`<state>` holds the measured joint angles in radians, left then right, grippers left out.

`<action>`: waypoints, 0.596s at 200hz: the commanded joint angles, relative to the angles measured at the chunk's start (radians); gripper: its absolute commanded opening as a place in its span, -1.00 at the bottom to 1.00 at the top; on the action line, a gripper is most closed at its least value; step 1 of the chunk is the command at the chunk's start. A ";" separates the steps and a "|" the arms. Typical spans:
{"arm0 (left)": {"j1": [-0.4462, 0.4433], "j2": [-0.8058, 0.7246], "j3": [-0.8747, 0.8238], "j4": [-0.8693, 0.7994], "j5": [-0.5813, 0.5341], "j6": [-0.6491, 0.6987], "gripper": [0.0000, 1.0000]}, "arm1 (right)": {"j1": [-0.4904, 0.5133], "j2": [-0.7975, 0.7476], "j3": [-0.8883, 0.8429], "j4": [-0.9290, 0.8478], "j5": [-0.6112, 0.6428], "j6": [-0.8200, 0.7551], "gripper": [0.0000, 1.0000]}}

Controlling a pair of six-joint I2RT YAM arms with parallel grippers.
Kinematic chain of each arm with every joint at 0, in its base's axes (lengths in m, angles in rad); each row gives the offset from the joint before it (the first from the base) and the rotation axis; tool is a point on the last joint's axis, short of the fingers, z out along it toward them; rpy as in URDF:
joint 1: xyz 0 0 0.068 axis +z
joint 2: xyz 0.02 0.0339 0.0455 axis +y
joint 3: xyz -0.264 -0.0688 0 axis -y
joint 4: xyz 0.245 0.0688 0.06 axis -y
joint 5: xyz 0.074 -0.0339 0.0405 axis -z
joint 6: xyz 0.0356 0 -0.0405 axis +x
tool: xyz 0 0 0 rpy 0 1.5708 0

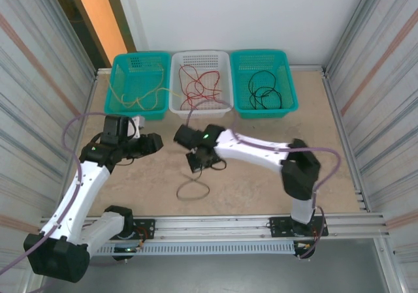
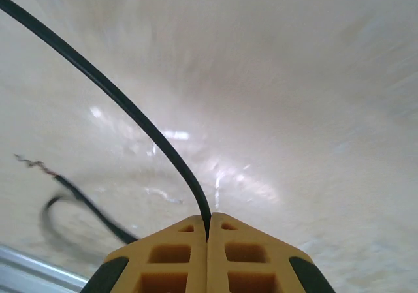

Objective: Untangle the cables

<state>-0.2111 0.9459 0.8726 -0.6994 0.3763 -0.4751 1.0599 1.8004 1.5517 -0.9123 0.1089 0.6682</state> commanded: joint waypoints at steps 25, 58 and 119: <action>-0.003 -0.097 0.000 0.108 0.187 -0.002 0.19 | -0.103 -0.254 0.027 0.231 0.054 -0.047 -1.00; -0.055 -0.145 -0.011 0.181 0.222 -0.020 0.33 | -0.145 -0.354 0.005 0.410 0.008 -0.047 -1.00; -0.249 -0.154 -0.004 0.272 0.190 0.024 0.43 | -0.185 -0.370 0.039 0.479 -0.099 -0.018 -1.00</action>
<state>-0.4076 0.8101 0.8707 -0.4953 0.5793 -0.4896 0.8825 1.4357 1.5654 -0.4797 0.0654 0.6437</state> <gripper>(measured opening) 0.706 0.046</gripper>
